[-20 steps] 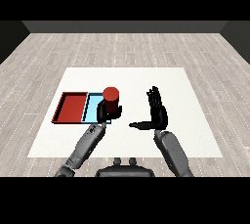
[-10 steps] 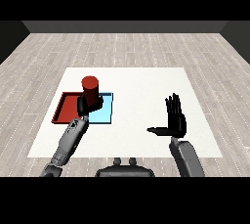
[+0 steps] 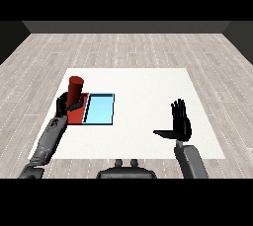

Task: Pick the red can and put it in the red box

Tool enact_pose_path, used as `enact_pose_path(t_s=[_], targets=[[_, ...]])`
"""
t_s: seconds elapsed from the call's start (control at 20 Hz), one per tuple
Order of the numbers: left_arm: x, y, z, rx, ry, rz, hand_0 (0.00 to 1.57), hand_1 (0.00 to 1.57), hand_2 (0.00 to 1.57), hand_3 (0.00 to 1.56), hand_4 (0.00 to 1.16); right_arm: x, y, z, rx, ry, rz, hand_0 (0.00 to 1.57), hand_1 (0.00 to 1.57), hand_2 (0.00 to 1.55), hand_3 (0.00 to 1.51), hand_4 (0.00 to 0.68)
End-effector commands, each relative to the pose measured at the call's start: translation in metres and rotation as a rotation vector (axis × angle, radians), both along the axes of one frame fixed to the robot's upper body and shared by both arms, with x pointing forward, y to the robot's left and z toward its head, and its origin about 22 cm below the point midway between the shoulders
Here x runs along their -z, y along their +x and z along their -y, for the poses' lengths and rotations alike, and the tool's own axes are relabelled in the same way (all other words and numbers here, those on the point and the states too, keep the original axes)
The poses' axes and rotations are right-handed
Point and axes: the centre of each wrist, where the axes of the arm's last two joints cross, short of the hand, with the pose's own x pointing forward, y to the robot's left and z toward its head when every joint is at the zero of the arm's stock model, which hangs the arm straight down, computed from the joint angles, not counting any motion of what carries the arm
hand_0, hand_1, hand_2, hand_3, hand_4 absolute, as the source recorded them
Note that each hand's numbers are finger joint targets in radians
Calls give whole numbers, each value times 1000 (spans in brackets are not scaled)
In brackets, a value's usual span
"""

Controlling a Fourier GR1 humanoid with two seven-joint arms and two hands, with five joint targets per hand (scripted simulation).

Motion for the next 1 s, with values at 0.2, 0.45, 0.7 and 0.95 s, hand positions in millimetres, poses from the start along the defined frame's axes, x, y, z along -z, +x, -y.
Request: enact_pose_path(t_s=[0.2,0.45,0.7,0.95], targets=[[51,-4,-54,-193,167,-360,1571,1571,1525,1416,1002,8,23,1,28,10,-6,0,0,0,0,0],[56,-4,-77,-258,155,-544,632,632,598,0,771,29,26,-10,18,-34,-9,0,0,0,0,0],[87,-18,-67,-227,157,-653,1119,1119,1044,0,647,27,42,0,46,-5,-17,0,0,0,0,0],[82,-19,-78,-109,213,-781,0,0,0,0,0,34,29,2,15,-3,3,0,0,0,0,0]])
